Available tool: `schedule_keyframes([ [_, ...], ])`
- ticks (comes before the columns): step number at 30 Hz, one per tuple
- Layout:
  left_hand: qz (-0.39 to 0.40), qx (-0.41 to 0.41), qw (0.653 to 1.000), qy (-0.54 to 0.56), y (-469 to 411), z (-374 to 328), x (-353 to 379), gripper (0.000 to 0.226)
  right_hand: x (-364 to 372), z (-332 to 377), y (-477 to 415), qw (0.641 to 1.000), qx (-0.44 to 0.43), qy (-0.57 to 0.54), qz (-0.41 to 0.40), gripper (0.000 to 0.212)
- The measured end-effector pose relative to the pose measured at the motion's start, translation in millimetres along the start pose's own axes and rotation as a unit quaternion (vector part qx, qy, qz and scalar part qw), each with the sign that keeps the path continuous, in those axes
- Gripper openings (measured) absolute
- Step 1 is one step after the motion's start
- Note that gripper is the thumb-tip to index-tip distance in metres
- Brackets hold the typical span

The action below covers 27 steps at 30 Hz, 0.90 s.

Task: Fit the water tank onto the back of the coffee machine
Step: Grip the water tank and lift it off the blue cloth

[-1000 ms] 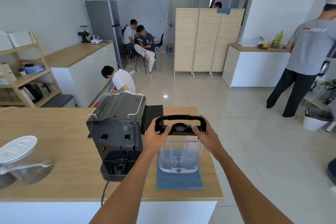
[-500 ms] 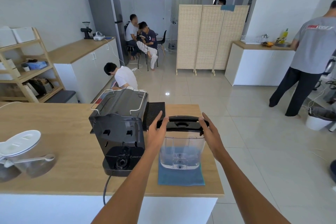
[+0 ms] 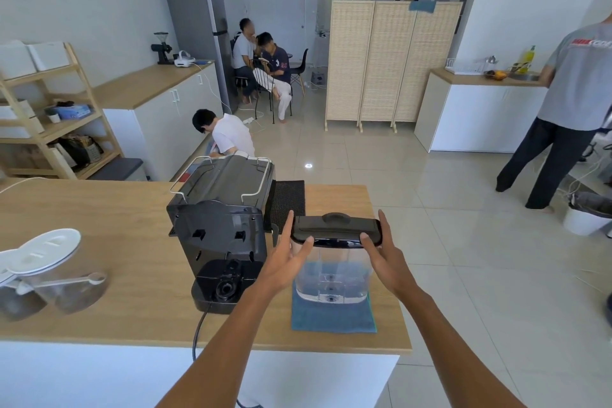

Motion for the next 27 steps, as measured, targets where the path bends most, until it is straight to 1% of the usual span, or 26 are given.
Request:
schedule_keyframes([
  [2,-0.005,0.012,1.000,-0.016,0.5,-0.8,0.0,0.082,1.3,-6.5,-0.8,1.000,-0.010,0.005,0.002,0.080],
  [6,-0.011,0.039,0.998,-0.041,2.6,-5.1,-0.5,0.081,0.3,-6.5,0.4,0.999,-0.029,0.012,0.003,0.075],
  [9,-0.020,0.045,0.997,-0.063,-1.9,-2.5,-1.4,0.084,1.6,-4.8,0.6,0.999,-0.042,0.013,0.010,0.079],
  [11,-0.029,0.044,0.996,-0.078,-0.1,-4.9,-2.0,0.089,0.9,-6.7,1.1,0.999,-0.045,0.004,0.009,0.086],
  [13,-0.035,0.042,0.994,-0.094,2.5,-7.4,-1.8,0.093,-0.2,-9.4,1.5,0.999,-0.051,-0.003,0.015,0.099],
  [16,-0.031,0.045,0.992,-0.110,1.1,-7.1,-3.0,0.100,-1.6,-12.1,0.4,0.998,-0.056,0.007,0.028,0.114],
  [20,0.005,0.056,0.995,-0.079,-3.4,-6.0,-0.8,0.117,-1.1,-17.4,-3.3,0.997,-0.068,0.026,0.025,0.117],
  [23,0.012,0.064,0.997,-0.039,-5.9,-7.1,1.3,0.116,-0.3,-18.6,-3.3,0.997,-0.077,0.028,0.016,0.117],
  [27,0.011,0.069,0.996,-0.051,-3.5,-9.0,0.0,0.112,-0.8,-18.3,-2.1,0.997,-0.074,0.026,0.006,0.116],
])
Point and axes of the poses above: each hand's wrist, its own y-axis away from the middle knuckle, its own x-axis out of the palm, z = x × y, the point moved 4 cm from there along -y, towards the middle knuckle, and after that the axes turned 12 degrees about -x, right-handed, at the moved point
